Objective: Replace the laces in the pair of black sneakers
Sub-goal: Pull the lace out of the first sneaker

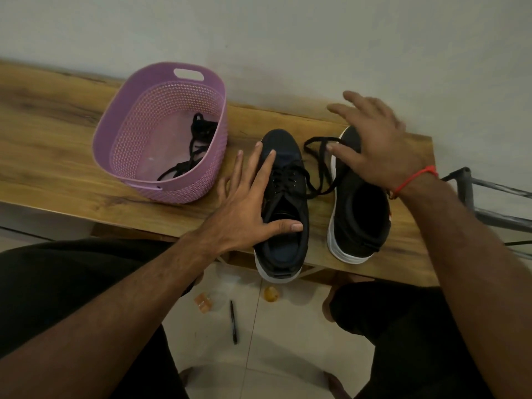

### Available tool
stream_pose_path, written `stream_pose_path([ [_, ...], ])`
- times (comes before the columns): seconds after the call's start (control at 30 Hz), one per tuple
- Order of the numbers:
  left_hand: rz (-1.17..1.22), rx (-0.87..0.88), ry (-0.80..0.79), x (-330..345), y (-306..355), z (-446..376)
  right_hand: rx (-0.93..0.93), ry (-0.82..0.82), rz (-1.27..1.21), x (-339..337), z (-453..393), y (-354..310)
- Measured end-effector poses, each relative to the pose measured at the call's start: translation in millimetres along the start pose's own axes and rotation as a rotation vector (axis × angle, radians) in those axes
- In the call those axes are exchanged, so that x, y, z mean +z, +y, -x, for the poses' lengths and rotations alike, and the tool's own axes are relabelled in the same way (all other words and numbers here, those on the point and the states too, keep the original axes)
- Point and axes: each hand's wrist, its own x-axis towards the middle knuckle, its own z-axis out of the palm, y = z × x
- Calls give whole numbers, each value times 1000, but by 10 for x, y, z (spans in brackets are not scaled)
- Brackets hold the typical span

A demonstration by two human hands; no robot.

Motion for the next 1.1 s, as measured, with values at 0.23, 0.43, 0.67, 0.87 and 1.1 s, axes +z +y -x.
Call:
stream_pose_path([
  [0.23, 81, 129, 270, -136, -20, -37, -181, -110, -158, 34, -6, -206],
  [0.43, 58, 95, 296, -222, 13, -56, -193, -366, -93, 151, 100, -390],
  [0.67, 1, 128, 311, -265, 55, -42, -208, -312, -214, 233, 98, -415],
  [0.87, -17, 214, 270, -272, 10, -59, -216, -344, -265, 220, 94, -391],
  [1.1, -115, 261, 261, -305, 15, -71, -208, -338, -243, 195, 87, -368],
])
